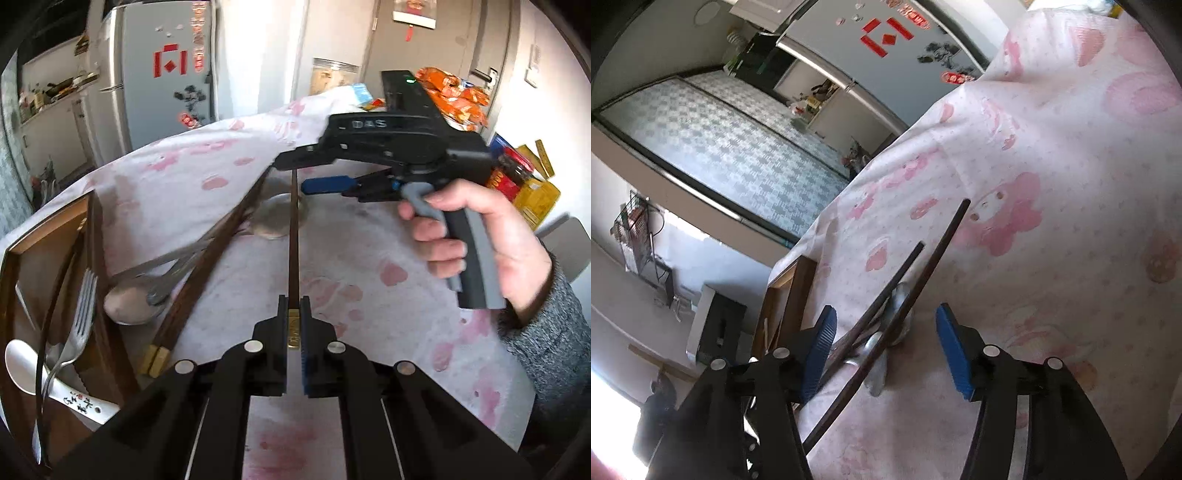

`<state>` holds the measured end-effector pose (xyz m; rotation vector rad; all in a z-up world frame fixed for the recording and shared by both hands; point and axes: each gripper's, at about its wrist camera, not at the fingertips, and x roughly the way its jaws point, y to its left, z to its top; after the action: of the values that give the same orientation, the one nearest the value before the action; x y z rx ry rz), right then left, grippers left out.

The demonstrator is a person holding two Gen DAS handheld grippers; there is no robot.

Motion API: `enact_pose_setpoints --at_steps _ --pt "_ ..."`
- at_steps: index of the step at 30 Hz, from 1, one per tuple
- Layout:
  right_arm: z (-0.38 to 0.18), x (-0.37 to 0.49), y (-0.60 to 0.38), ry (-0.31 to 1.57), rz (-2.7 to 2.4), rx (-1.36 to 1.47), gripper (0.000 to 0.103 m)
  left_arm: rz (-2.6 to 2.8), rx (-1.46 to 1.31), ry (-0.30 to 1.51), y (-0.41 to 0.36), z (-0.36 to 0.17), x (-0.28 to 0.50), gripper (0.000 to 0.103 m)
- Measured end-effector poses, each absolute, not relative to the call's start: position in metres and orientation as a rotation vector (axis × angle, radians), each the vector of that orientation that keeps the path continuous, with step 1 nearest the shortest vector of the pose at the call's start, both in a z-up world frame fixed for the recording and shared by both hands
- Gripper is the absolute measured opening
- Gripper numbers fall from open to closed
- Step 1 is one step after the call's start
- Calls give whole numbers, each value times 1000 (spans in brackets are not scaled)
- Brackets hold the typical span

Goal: Organize utensils

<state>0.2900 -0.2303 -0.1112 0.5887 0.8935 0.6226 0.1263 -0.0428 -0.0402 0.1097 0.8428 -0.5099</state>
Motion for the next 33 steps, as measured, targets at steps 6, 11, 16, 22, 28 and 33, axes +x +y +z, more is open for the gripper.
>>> enact_pose_setpoints --at_steps 6,11,16,22,28,33 --pt "-116 292 -238 899 597 616 40 -519 112 845 -51 -39 126 7" --pt "-117 292 -237 904 593 617 14 -518 116 847 -50 -41 125 7" --pt "-108 287 -234 886 611 603 14 -519 123 843 -47 -37 120 7" --pt "-94 274 -207 883 633 578 14 -494 114 805 -18 -21 98 7" --pt "-68 265 -136 875 696 494 14 -416 79 778 41 -11 77 7" --pt "-63 266 -69 896 745 433 13 -333 77 772 90 -9 64 7"
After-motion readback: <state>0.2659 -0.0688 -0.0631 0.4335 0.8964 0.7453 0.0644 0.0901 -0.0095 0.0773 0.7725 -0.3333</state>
